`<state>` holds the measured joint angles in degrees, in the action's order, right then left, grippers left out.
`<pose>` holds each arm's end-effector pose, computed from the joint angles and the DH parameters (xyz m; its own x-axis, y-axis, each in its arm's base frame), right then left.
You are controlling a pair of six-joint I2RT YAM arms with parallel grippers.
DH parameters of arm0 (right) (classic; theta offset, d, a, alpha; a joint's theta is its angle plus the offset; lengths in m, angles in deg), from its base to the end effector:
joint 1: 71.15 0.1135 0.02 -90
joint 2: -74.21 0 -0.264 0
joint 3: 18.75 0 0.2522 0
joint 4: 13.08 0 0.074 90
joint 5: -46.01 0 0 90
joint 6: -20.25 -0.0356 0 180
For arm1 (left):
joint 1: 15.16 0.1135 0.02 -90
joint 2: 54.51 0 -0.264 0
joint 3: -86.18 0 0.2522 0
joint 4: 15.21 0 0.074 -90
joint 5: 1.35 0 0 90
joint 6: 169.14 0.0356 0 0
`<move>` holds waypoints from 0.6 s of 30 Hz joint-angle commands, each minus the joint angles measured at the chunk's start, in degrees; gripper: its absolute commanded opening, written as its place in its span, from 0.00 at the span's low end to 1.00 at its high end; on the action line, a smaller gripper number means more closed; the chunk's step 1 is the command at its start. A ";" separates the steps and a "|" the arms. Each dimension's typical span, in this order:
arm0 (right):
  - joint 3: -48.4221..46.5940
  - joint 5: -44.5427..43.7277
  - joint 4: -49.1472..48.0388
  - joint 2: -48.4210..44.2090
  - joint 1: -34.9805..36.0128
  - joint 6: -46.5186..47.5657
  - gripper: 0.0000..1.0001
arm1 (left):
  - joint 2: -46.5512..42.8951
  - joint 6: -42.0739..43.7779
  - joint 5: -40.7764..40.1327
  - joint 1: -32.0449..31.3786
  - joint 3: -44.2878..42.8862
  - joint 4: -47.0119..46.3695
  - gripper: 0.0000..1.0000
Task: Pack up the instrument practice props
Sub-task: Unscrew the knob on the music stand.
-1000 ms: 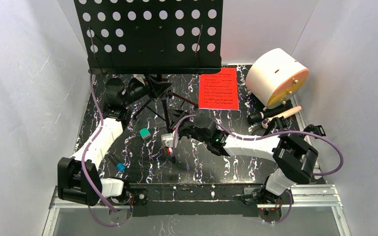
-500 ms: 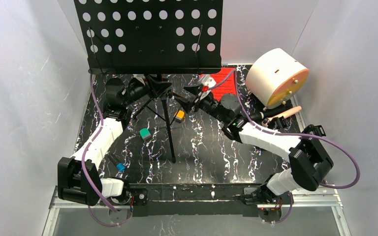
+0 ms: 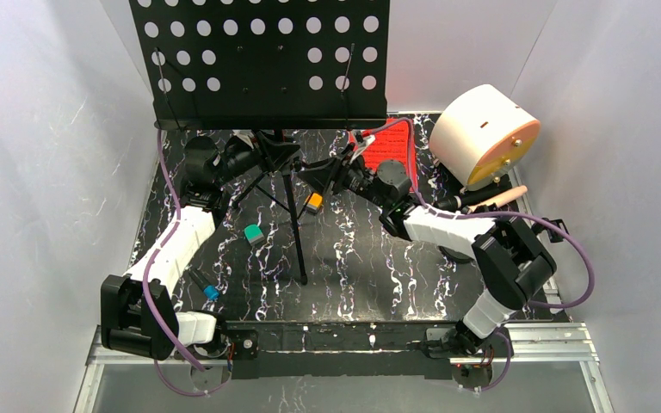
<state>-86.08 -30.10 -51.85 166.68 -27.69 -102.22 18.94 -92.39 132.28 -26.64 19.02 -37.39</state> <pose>0.2592 0.2574 0.2957 -0.3051 0.4289 -0.8503 -0.7980 0.3721 0.4740 0.2807 -0.0821 0.3662 0.0791 -0.1853 -0.9795 0.8348 0.5494 -0.0366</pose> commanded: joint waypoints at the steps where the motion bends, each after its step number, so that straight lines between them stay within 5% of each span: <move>1: -3.94 1.45 -5.72 0.83 -0.76 -5.34 0.64 | 0.91 -4.41 -1.60 0.45 -0.65 6.46 0.00; 18: -6.11 5.08 -8.60 4.34 -1.41 -9.28 0.50 | 0.55 -4.06 -1.56 0.34 -0.81 6.98 0.00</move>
<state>-89.44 -26.83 -56.98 170.83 -28.82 -110.37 18.94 -92.35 132.30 -26.64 19.02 -37.35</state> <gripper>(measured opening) 0.500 0.243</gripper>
